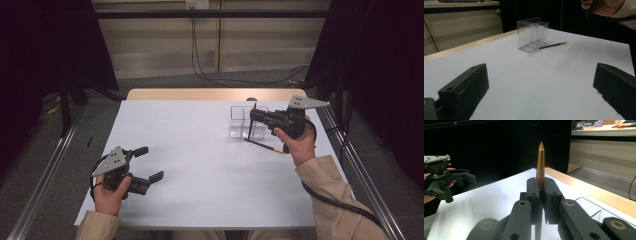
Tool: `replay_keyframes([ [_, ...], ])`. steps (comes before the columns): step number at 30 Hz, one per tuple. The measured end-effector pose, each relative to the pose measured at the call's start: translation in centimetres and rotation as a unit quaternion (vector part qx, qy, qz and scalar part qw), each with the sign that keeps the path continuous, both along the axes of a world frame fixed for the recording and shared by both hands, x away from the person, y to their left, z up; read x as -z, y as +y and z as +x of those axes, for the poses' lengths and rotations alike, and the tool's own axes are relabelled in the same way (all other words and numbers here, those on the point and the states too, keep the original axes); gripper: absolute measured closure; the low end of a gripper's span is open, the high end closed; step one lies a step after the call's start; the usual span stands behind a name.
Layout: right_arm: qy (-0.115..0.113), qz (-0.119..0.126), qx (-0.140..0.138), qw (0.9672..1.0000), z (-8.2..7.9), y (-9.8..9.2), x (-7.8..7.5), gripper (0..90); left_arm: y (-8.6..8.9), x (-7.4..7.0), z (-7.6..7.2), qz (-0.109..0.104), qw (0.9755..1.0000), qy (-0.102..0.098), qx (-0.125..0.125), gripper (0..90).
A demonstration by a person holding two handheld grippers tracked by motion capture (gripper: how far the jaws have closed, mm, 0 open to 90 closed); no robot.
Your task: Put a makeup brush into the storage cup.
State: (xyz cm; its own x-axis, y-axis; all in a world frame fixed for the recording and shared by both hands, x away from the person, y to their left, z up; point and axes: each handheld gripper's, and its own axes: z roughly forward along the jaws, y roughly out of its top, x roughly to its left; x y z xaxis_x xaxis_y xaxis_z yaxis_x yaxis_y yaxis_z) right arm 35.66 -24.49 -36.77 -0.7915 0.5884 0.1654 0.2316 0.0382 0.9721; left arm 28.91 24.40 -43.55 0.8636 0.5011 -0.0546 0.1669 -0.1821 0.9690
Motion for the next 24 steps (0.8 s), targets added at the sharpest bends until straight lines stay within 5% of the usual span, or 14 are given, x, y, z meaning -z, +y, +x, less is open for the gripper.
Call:
replay_keyframes([
  [24, -0.011, -0.003, 0.049, 0.9987, 2.4, -1.8, -1.5, 83.7, 0.1, 0.1, 0.1, -0.002, 1.0000, 0.003, -0.002, 0.0],
])
